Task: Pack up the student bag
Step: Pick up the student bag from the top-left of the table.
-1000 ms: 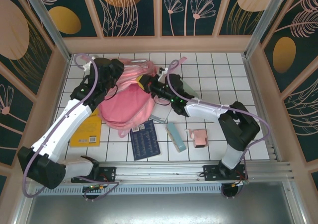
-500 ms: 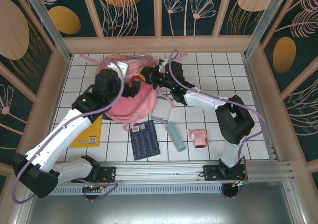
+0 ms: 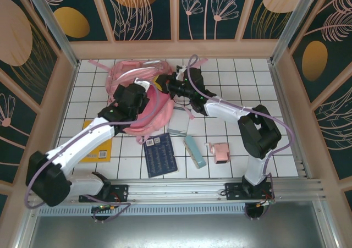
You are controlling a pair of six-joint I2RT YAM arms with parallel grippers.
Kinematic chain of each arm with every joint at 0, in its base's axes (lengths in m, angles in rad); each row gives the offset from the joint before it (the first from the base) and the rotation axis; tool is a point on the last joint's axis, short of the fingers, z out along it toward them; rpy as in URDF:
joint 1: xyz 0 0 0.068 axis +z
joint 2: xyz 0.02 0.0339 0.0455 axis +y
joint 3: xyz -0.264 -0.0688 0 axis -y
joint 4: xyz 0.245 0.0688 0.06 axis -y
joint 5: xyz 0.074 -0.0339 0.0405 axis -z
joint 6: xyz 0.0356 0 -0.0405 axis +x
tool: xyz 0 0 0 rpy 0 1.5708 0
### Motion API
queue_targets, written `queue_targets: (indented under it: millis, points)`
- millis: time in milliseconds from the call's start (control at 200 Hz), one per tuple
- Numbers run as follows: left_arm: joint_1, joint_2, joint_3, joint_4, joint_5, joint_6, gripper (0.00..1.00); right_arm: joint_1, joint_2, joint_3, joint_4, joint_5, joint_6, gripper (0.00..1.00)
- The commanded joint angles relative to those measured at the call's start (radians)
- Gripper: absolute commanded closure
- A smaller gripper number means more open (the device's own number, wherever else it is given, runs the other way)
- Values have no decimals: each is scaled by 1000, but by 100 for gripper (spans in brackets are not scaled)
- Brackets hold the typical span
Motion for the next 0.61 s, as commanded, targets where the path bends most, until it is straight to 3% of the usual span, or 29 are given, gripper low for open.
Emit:
queue_targets:
  millis: [0, 175, 290, 345, 485, 601]
  points:
    - [2, 43, 31, 73, -80, 7, 29, -15, -9, 40, 63, -3, 8, 100]
    - [6, 45, 26, 77, -75, -19, 62, -20, -21, 49, 46, 6, -5, 100]
    - [20, 23, 42, 86, -46, -30, 100, -20, 0, 75, 66, -19, -14, 100]
    - [31, 21, 81, 74, -36, -41, 100, -20, 5, 97, 53, -27, -35, 93]
    - [120, 33, 265, -3, 68, -171, 100, -27, -19, 153, -12, -32, -142, 52]
    - [201, 78, 459, -90, 111, -303, 100, -38, -78, 182, -79, -34, -264, 39]
